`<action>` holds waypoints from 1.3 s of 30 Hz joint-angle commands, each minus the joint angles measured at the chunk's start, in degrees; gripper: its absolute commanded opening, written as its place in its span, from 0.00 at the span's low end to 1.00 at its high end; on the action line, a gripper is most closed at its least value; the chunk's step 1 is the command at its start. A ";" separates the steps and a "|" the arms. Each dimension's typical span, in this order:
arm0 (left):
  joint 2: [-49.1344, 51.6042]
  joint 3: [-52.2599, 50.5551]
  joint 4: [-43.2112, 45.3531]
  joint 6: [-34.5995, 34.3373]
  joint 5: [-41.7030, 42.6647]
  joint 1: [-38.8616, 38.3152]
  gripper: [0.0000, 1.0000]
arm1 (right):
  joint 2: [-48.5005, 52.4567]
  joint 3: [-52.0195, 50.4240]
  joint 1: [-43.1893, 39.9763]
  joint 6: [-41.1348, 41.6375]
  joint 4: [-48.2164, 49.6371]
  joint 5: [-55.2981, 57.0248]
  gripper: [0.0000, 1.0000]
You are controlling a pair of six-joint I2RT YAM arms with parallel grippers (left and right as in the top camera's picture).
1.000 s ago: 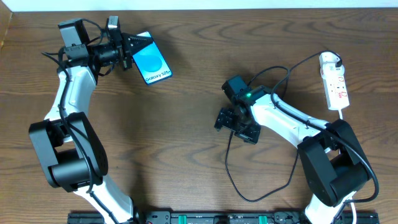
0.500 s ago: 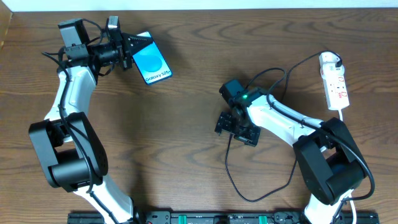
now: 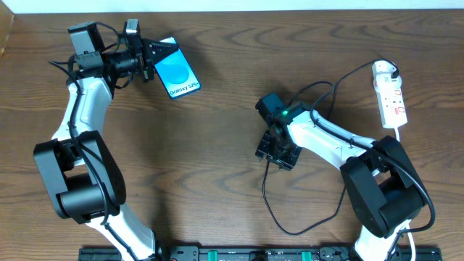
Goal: Plug charger to phone and switch on socket
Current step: 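Lower the right gripper onto the black cable's connector end and grasp it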
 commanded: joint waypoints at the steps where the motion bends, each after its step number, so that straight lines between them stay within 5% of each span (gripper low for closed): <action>1: -1.49 -0.07 0.07 0.96 1.84 0.09 0.07 | 2.93 -0.33 0.63 2.67 0.13 -0.24 0.52; 5: -1.49 -0.07 0.07 0.96 1.81 0.09 0.07 | 3.50 -0.33 0.11 2.64 0.28 -0.87 0.33; 11: -1.49 -0.07 0.07 0.96 1.79 0.07 0.07 | 3.50 -0.33 0.11 2.64 0.50 -0.90 0.22; 39: -1.49 -0.07 0.09 0.96 1.77 0.09 0.07 | 3.50 -0.33 -0.98 2.34 0.39 0.90 0.18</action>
